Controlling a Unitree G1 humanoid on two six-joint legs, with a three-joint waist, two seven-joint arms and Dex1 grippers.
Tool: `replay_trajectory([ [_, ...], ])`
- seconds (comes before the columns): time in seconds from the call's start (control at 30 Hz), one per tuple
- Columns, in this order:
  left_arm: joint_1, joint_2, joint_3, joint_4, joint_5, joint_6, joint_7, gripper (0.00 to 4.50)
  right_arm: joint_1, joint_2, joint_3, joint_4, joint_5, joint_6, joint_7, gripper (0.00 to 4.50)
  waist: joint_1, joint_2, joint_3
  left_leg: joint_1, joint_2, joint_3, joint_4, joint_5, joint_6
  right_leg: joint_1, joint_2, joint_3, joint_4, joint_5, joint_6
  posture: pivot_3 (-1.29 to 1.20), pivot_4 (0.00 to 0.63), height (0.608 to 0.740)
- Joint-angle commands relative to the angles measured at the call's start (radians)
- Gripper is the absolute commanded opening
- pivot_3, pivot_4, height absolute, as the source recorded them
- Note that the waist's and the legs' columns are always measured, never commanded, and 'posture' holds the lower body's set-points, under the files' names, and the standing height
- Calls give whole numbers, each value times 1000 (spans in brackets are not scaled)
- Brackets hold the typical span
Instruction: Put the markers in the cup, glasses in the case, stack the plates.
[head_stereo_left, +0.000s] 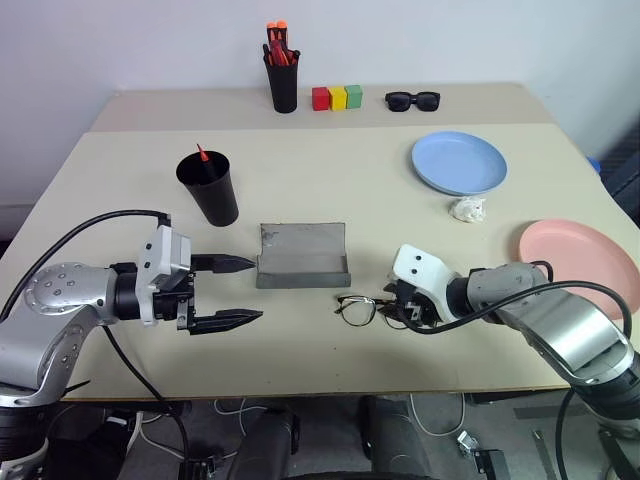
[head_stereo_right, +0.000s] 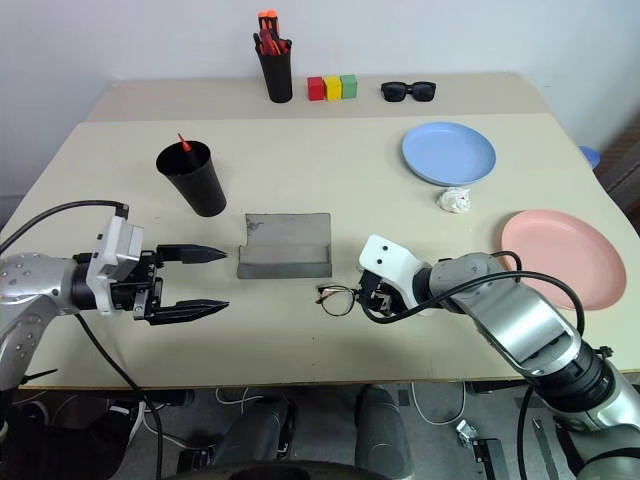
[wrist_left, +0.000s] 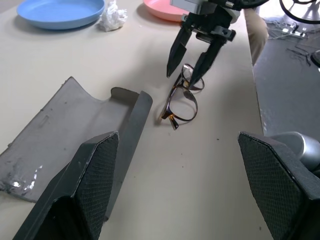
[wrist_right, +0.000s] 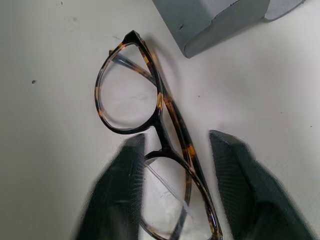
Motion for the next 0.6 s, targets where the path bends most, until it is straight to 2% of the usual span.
replay_trajectory([
  [0.03, -14, 11, 4, -18, -3, -18, 4, 3907, -13, -28, 26, -12, -42, -40, 3, 36, 0, 0, 0, 0, 0, 0, 0, 0, 0, 0, 0, 0, 0, 0, 0, 0, 150, 740],
  [0.23, -15, 16, 5, -10, -5, -17, 6, 3907, -19, -54, -6, -27, -17, -46, 51, 36, 0, 0, 0, 0, 0, 0, 0, 0, 0, 0, 0, 0, 0, 0, 0, 0, 150, 740],
  [0.4, -14, 16, 39, 29, -12, -18, 13, 3907, -63, -66, -170, -81, 167, 24, 164, 36, 0, 0, 0, 0, 0, 0, 0, 0, 0, 0, 0, 0, 0, 0, 0, 0, 150, 740],
  [0.5, -23, -2, 71, 66, -39, 0, 42, 3907, -143, 14, -253, -50, 245, 49, 143, 36, -5, 0, 0, 0, 1, 0, 0, 0, 0, 0, 1, 0, 0, 0, 0, 0, 150, 740],
  [0.6, -6, -17, 113, 124, -64, 13, 60, 3907, -233, 122, -278, 28, 226, 17, 56, 36, -5, 0, 0, 1, 1, 0, -1, 0, 0, 0, 2, 0, 1, 1, 2, 0, 150, 740],
])
